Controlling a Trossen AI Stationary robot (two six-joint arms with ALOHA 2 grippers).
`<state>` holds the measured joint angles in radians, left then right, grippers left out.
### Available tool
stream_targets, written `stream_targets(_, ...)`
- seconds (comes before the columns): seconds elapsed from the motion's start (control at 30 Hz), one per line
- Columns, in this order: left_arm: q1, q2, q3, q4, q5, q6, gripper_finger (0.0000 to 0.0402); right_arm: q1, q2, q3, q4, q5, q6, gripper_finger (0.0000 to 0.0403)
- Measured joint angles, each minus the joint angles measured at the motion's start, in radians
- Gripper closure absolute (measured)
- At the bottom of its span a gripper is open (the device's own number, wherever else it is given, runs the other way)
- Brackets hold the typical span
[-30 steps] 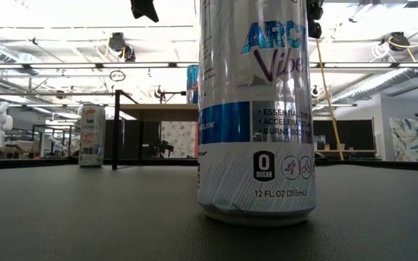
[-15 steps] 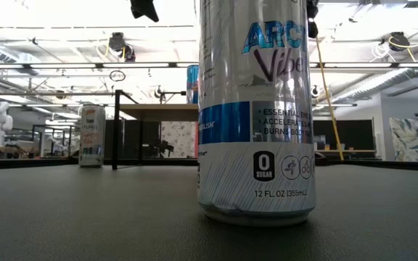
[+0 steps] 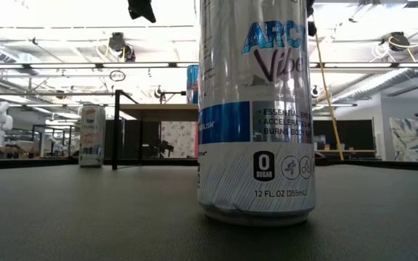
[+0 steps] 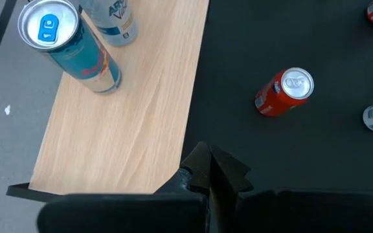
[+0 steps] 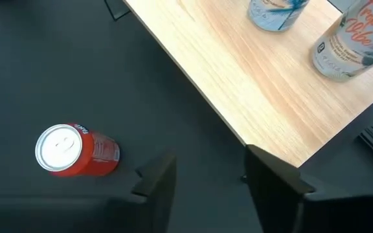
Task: Place canned beverage on shelf
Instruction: Put the top red soda can on the shelf
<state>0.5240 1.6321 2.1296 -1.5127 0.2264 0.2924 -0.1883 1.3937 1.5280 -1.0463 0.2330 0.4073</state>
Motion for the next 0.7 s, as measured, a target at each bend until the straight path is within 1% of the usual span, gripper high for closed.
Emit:
stream_targets(0.17, 0.0, 0.0, 0.0, 0.0, 0.0, 0.0, 0.0398, 0.0, 0.012, 0.0, 0.011, 0.002, 0.015, 0.0184)
stream_targets(0.3, 0.0, 0.0, 0.0, 0.0, 0.0, -0.012, 0.0398, 0.0, 0.038, 0.0, 0.051, 0.002, 0.014, 0.0161)
stream_targets(0.37, 0.0, 0.0, 0.0, -0.001, 0.0, -0.025, 0.0398, 0.001, 0.057, 0.0, 0.063, -0.003, 0.011, 0.0157)
stream_targets(0.4, 0.0, 0.0, 0.0, -0.001, 0.0, -0.025, 0.0398, 0.002, 0.067, 0.0, 0.073, -0.022, 0.004, 0.0157)
stream_targets(0.57, 0.0, 0.0, 0.0, -0.021, 0.0, -0.025, 0.0398, 0.03, 0.125, 0.0, 0.092, -0.15, -0.087, 0.016)
stream_targets(0.7, 0.0, 0.0, 0.0, -0.038, 0.0, -0.025, 0.0398, 0.072, 0.164, 0.0, 0.097, -0.186, -0.112, 0.0166)
